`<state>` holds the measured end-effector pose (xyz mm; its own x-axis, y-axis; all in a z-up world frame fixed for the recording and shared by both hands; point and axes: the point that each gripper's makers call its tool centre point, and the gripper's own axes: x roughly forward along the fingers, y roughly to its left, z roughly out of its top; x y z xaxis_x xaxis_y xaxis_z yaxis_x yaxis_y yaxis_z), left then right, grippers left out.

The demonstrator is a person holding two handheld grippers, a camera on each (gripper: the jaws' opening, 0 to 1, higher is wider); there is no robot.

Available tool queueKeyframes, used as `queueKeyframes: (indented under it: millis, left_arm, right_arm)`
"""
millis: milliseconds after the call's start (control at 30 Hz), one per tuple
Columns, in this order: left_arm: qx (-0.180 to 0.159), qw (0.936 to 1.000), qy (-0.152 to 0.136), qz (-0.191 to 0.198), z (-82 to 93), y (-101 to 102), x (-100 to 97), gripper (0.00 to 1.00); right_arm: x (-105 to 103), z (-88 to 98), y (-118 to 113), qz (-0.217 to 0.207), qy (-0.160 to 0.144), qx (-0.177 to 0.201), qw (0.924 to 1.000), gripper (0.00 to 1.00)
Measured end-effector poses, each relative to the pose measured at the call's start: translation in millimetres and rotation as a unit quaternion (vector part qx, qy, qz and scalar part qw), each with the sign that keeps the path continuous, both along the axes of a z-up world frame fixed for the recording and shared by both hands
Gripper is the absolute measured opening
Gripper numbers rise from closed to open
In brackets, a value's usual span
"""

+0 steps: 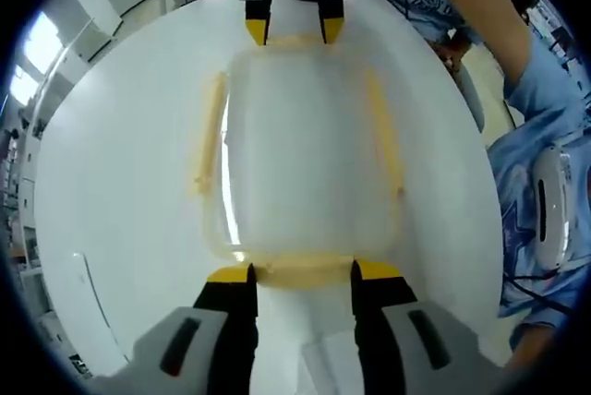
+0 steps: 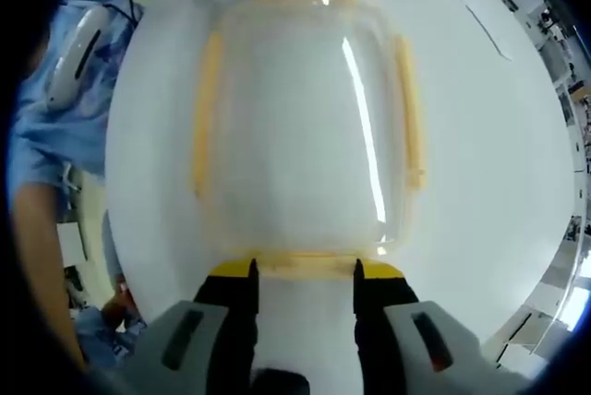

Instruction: Snap each plastic latch of the storage box into its locked position after aligning the lid with the box until every specified latch is closed and the lid sits flush.

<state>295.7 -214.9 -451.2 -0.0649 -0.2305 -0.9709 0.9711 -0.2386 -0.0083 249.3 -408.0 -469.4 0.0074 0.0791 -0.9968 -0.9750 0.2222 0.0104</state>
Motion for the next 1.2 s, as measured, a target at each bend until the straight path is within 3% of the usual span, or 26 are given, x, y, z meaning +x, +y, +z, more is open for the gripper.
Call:
queueKeyframes:
  millis: [233, 867, 1200]
  left_arm:
    - [-0.001, 1.0000, 0.004, 0.000, 8.3, 5, -2.7, 0.40]
    - [-0.025, 0.9995, -0.018, 0.006, 63.1, 27, -2.9, 0.40]
    - [-0.030, 0.9991, -0.027, 0.011, 76.2, 40, -3.2, 0.40]
  right_arm:
    - [-3, 5.3, 5, 0.002, -0.002, 0.017, 0.9999, 0.39]
    - [-4, 67.8, 29, 0.012, -0.040, 0.022, 0.9989, 0.39]
    - [2, 84.6, 42, 0.019, -0.055, 0.022, 0.9981, 0.39]
